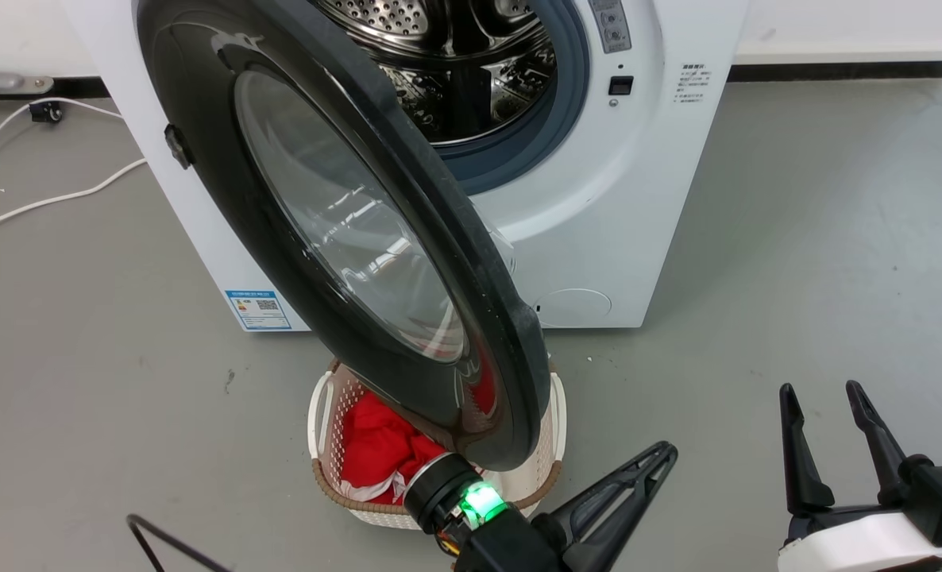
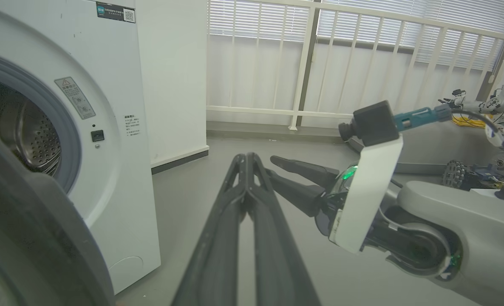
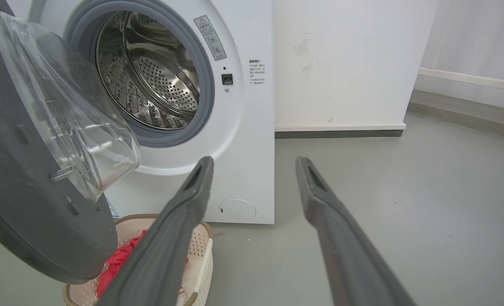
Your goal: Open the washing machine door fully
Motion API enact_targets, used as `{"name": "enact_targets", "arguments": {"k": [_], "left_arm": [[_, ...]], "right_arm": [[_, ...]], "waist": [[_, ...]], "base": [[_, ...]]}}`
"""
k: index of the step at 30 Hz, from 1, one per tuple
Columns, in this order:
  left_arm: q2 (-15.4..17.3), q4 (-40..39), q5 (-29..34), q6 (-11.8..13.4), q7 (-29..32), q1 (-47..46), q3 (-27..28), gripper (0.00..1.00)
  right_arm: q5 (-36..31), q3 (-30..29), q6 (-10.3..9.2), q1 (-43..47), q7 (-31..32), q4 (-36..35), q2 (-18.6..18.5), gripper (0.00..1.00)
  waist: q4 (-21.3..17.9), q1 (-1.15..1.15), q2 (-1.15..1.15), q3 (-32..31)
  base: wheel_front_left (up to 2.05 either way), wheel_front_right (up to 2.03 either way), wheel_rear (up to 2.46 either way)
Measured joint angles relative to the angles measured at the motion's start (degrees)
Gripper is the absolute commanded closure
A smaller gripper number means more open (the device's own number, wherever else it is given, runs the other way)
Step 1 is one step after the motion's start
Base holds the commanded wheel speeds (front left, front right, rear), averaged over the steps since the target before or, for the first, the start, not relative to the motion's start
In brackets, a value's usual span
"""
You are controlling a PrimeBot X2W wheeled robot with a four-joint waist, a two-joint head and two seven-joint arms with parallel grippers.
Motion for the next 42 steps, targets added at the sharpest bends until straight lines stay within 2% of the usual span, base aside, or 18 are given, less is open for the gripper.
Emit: {"name": "enact_targets", "arguments": {"k": [6,23,34,42], "left_arm": [[-0.69,5.78,-0.15,0.56,-1.13,-3.04,1.03,1.0],[-2.3,21.2,-3.24,5.53,-3.49,-11.81,5.38,1.0],[-2.9,26.68,-5.45,8.16,-5.24,-13.97,6.71,1.0],[-2.83,26.96,-5.63,9.1,-6.0,-13.79,6.5,1.0]], "right_arm": [[0.41,0.57,0.0,-0.93,0.02,0.4,0.0,0.0],[1.83,1.31,0.0,-1.48,-1.08,2.99,0.0,0.0],[2.4,1.65,0.0,-1.91,-1.15,3.91,0.0,0.0],[2.42,1.79,0.0,-1.92,-1.13,4.2,0.0,0.0]], "waist": [[-0.97,0.0,0.0,0.93],[-4.22,0.0,0.0,2.14],[-4.18,0.0,0.0,2.19],[-3.95,0.0,0.0,1.77]], "base": [[0.0,0.0,0.0],[0.0,0.0,0.0],[0.0,0.0,0.0],[0.0,0.0,0.0]]}}
